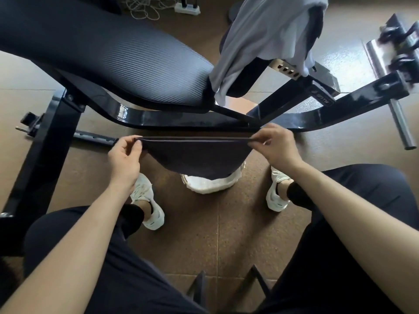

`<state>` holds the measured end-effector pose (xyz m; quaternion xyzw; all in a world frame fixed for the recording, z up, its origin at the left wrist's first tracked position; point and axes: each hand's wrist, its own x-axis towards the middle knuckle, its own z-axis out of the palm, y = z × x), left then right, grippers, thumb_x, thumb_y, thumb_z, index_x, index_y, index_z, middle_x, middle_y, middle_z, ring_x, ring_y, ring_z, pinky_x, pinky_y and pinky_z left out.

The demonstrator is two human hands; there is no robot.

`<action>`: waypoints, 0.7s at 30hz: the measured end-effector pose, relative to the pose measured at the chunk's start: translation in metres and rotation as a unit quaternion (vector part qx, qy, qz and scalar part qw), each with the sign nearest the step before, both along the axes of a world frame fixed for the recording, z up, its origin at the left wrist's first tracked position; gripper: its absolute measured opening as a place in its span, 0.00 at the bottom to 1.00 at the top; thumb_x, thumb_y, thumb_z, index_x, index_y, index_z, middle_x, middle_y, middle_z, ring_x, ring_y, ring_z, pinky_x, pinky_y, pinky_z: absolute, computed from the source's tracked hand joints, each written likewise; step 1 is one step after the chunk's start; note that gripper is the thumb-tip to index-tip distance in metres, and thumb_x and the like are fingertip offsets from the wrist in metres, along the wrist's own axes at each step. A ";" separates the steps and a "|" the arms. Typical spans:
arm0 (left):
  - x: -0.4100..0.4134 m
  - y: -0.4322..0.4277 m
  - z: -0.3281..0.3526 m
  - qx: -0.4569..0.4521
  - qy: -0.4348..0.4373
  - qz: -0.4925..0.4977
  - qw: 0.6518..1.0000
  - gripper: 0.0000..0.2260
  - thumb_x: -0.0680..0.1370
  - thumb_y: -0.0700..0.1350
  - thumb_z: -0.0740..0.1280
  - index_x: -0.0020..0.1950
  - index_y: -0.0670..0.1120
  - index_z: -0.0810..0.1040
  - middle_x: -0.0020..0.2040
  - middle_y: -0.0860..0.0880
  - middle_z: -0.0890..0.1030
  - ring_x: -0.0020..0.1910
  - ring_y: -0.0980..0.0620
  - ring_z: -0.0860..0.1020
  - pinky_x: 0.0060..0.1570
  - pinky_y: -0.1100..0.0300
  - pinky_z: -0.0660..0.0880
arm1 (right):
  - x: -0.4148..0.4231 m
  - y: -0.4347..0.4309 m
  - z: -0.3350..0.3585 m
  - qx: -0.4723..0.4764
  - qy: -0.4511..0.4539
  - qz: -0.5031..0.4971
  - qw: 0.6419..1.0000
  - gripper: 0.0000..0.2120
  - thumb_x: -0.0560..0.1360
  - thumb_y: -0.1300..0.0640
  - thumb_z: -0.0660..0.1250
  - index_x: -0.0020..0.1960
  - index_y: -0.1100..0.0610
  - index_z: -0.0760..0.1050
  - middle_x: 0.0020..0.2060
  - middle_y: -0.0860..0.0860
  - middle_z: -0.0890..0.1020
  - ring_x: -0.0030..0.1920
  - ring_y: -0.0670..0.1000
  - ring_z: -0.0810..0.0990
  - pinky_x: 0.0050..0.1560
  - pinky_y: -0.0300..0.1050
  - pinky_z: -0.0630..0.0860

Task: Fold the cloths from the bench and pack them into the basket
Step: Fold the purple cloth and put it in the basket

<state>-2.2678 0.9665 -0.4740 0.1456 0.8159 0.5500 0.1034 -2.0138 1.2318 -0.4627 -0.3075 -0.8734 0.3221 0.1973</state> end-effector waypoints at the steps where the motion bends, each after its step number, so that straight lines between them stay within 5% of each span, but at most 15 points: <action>1: -0.001 0.000 0.001 0.008 0.040 -0.002 0.999 0.10 0.83 0.39 0.65 0.51 0.54 0.79 0.47 0.57 0.80 0.45 0.64 0.78 0.50 0.70 0.75 | -0.002 0.000 0.002 0.030 0.081 -0.013 0.996 0.04 0.72 0.62 0.77 0.47 0.59 0.86 0.44 0.52 0.83 0.41 0.48 0.80 0.45 0.38 0.78; 3: -0.004 0.000 -0.006 -0.030 0.062 -0.038 0.997 0.09 0.82 0.39 0.65 0.50 0.53 0.78 0.47 0.54 0.81 0.45 0.62 0.79 0.50 0.67 0.75 | -0.003 0.002 -0.001 0.050 0.079 0.022 0.995 0.03 0.72 0.62 0.77 0.46 0.58 0.85 0.46 0.52 0.85 0.43 0.48 0.82 0.45 0.38 0.78; 4: -0.005 0.002 -0.013 -0.086 0.029 -0.070 0.993 0.10 0.82 0.39 0.66 0.47 0.55 0.78 0.46 0.51 0.82 0.45 0.58 0.80 0.51 0.62 0.77 | -0.004 0.005 -0.004 0.023 -0.032 0.074 0.996 0.02 0.73 0.61 0.76 0.45 0.56 0.85 0.45 0.51 0.85 0.43 0.50 0.83 0.44 0.40 0.78; 6: -0.006 0.001 -0.029 -0.181 -0.064 -0.104 0.976 0.09 0.81 0.40 0.68 0.45 0.54 0.80 0.44 0.47 0.83 0.46 0.47 0.82 0.55 0.49 0.80 | 0.000 0.008 -0.012 -0.047 -0.306 0.135 0.941 0.04 0.73 0.58 0.75 0.41 0.52 0.82 0.38 0.50 0.85 0.39 0.53 0.85 0.40 0.43 0.79; 7: -0.005 0.000 -0.033 -0.188 -0.086 -0.092 0.974 0.07 0.81 0.41 0.68 0.46 0.53 0.81 0.43 0.48 0.83 0.46 0.46 0.82 0.56 0.47 0.81 | 0.000 0.010 -0.015 -0.083 -0.328 0.117 0.934 0.06 0.74 0.58 0.75 0.39 0.52 0.81 0.35 0.50 0.85 0.36 0.52 0.85 0.38 0.45 0.81; 14: -0.001 0.012 -0.025 -0.114 -0.096 -0.042 0.988 0.03 0.83 0.40 0.66 0.52 0.46 0.79 0.41 0.53 0.80 0.41 0.58 0.77 0.44 0.66 0.73 | -0.003 0.011 -0.017 -0.166 -0.197 0.009 0.966 0.08 0.77 0.61 0.73 0.40 0.52 0.79 0.36 0.51 0.84 0.35 0.47 0.84 0.31 0.37 0.78; 21: 0.002 0.015 -0.020 -0.074 -0.099 0.004 0.992 0.03 0.82 0.42 0.67 0.52 0.47 0.80 0.40 0.54 0.79 0.40 0.59 0.76 0.47 0.61 0.74 | -0.007 0.009 -0.015 -0.247 -0.082 -0.067 0.963 0.02 0.76 0.59 0.73 0.45 0.54 0.83 0.35 0.50 0.85 0.32 0.41 0.81 0.34 0.36 0.77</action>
